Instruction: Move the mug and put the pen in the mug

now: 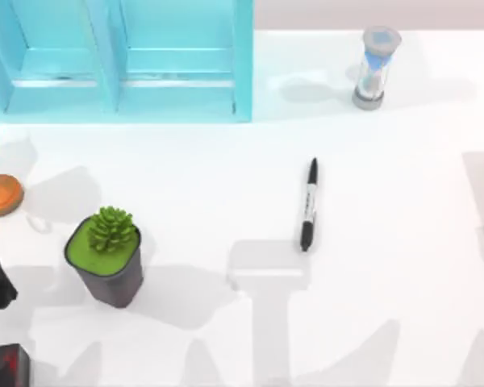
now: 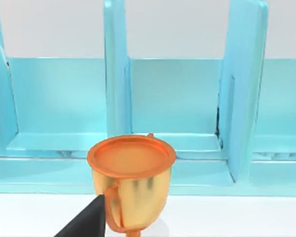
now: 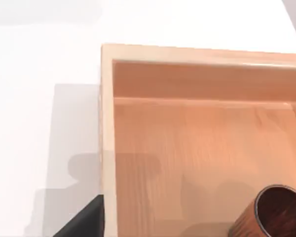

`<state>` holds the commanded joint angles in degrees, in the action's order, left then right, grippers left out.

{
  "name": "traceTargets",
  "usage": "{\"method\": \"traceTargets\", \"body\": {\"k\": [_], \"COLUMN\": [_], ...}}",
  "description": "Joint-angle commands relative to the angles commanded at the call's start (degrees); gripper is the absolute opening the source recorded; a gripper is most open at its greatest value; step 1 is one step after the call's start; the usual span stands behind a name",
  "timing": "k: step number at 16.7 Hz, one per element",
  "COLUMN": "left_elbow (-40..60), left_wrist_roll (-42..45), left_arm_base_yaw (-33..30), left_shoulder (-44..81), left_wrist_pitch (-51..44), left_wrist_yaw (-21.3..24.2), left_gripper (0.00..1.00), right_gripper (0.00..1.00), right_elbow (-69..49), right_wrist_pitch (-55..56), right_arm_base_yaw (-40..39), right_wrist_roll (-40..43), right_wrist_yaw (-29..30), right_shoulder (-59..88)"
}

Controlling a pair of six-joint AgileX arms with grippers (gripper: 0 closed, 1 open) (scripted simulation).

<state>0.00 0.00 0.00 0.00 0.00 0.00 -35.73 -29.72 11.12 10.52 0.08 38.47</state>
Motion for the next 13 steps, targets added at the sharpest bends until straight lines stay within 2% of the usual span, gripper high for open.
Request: {"method": "traceTargets", "body": {"k": [8, 13], "left_elbow": [0.0, 0.0], "left_wrist_roll": [0.0, 0.0], "left_arm_base_yaw": [0.0, 0.0], "left_shoulder": [0.0, 0.0], "left_wrist_pitch": [0.0, 0.0], "left_wrist_yaw": [0.0, 0.0], "left_gripper": [1.00, 1.00], "right_gripper": [1.00, 1.00], "right_elbow": [-39.6, -55.9], "right_wrist_pitch": [-31.3, -44.6], "right_arm_base_yaw": [11.5, 16.4], "right_wrist_roll": [11.2, 16.0], "right_wrist_yaw": [0.0, 0.0], "right_shoulder": [46.9, 65.2]}}
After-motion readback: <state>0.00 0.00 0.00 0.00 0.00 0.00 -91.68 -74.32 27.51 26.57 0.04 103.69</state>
